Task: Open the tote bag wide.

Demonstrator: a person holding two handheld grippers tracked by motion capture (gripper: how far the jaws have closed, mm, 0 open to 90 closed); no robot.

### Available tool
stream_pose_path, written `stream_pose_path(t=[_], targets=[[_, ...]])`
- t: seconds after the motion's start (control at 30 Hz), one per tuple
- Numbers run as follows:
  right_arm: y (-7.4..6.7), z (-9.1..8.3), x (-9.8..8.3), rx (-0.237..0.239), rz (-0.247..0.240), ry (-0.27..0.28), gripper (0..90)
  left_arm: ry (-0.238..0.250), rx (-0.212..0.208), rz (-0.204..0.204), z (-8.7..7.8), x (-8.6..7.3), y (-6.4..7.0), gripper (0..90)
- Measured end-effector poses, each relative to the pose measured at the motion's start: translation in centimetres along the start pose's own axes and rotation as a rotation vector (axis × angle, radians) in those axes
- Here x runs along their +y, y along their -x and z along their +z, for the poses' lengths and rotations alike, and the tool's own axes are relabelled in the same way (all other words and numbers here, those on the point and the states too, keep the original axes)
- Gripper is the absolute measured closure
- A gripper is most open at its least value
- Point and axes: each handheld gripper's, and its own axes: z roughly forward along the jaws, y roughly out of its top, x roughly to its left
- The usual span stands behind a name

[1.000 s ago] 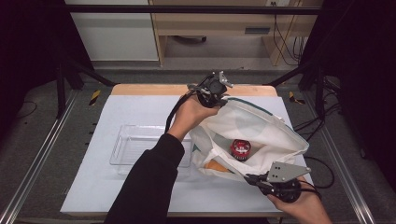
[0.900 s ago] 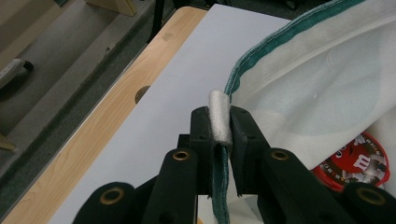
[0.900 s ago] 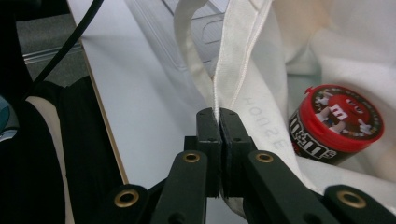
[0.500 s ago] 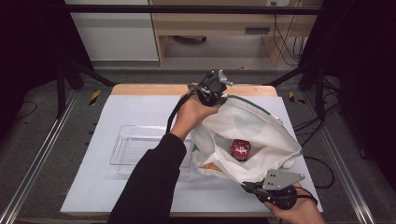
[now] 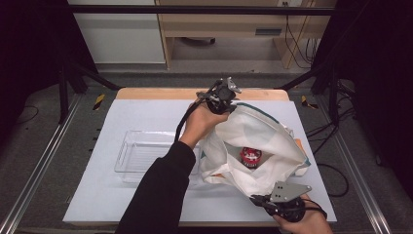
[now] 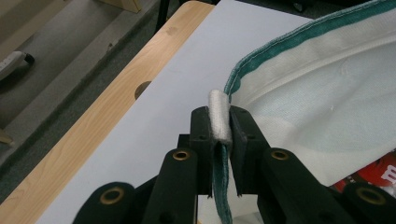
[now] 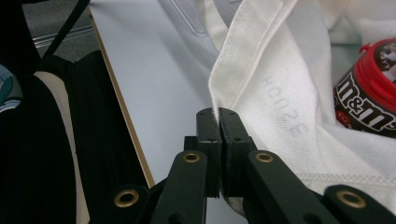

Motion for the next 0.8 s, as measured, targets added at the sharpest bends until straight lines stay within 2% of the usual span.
stream_pose_path(t=[0.17, 0.43, 0.67, 0.8], targets=[[0.2, 0.4, -0.6, -0.003, 0.011, -0.007, 88.7, -0.004, 0.006, 0.004, 0.5, 0.0, 0.0, 80.3], [0.4, 0.9, -1.5, -0.001, 0.034, -0.025, 88.7, -0.001, 0.001, -0.014, 1.1, -0.7, 0.0, 80.3], [0.4, 1.1, -1.6, 0.001, 0.033, -0.03, 88.7, -0.001, 0.0, -0.026, 1.4, -1.1, -0.1, 80.3], [0.4, 1.3, -1.8, 0.002, 0.033, -0.037, 88.7, -0.005, 0.004, -0.018, 1.7, -1.1, 0.0, 80.3]])
